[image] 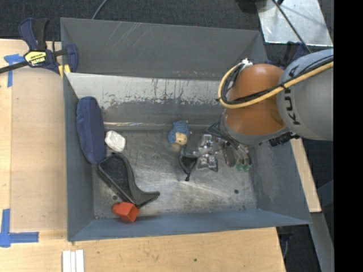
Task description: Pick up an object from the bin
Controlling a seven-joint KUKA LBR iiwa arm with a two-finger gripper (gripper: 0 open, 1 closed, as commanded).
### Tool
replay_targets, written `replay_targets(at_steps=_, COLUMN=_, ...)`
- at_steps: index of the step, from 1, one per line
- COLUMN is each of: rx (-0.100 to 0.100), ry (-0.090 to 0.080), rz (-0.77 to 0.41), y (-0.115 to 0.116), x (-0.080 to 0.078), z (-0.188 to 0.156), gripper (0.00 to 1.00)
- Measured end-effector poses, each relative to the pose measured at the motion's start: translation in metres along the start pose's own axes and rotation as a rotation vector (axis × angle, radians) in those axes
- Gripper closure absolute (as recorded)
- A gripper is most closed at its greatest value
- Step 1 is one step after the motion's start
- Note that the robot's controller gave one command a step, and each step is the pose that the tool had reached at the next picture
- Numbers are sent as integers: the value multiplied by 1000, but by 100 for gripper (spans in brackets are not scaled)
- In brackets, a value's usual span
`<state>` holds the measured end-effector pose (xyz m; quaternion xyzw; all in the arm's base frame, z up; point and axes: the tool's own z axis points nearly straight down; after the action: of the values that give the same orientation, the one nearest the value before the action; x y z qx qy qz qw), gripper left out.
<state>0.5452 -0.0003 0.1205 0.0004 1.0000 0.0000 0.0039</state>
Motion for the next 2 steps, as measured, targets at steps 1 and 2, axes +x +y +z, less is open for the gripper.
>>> replay_targets(at_steps=1, rx=0, ry=2, rz=-2, y=0, x=-1, z=-10, gripper=100)
replay_targets(at_steps=2, rx=0, ry=2, rz=-4, y=0, x=-3, z=-22, gripper=100)
